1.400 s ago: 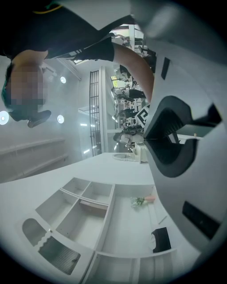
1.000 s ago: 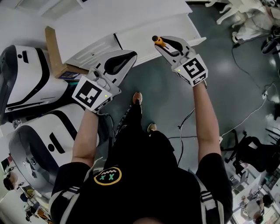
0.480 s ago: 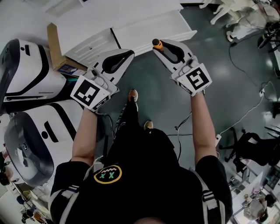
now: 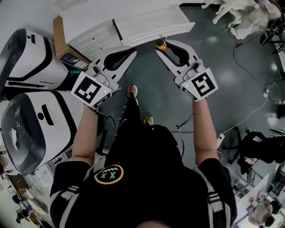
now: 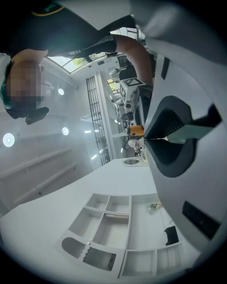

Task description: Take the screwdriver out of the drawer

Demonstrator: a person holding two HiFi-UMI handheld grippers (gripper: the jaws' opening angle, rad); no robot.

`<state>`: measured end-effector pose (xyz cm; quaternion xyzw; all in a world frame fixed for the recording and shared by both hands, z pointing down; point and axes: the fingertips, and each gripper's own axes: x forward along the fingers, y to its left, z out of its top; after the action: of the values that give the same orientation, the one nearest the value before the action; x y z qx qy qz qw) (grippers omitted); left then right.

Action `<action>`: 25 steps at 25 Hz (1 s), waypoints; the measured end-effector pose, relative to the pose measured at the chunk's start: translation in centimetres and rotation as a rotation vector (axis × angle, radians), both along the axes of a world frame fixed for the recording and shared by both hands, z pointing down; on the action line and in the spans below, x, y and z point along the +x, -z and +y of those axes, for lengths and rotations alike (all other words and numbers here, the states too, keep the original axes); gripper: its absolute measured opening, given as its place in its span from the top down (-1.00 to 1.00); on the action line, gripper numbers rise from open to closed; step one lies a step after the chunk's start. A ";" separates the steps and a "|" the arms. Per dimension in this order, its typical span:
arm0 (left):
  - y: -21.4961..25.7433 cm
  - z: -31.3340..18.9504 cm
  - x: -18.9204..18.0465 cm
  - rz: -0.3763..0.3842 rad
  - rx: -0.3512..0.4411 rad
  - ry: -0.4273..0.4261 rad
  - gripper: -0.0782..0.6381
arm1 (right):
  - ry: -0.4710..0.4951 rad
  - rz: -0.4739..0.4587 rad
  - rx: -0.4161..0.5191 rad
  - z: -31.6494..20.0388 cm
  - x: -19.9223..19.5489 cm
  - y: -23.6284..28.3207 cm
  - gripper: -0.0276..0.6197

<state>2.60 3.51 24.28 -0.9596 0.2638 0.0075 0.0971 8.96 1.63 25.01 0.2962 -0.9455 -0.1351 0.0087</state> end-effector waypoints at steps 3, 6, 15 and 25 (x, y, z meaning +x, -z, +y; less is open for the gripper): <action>0.3 2.4 0.2 -0.005 -0.003 0.005 0.73 | 0.004 -0.011 0.002 2.7 0.3 0.6 0.51; 0.6 4.1 0.5 -0.004 -0.004 0.004 0.73 | 0.003 -0.015 0.003 4.6 0.5 1.1 0.51; 1.9 5.6 1.2 0.008 0.005 -0.035 0.73 | -0.043 -0.041 0.012 7.2 0.9 2.6 0.51; 2.7 5.7 -0.1 0.020 0.000 -0.101 0.73 | -0.111 -0.078 0.015 8.5 -0.1 3.7 0.51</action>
<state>2.48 9.26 21.62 -0.9716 0.2159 0.0220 0.0938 8.82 10.15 21.32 0.3535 -0.9261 -0.1298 -0.0230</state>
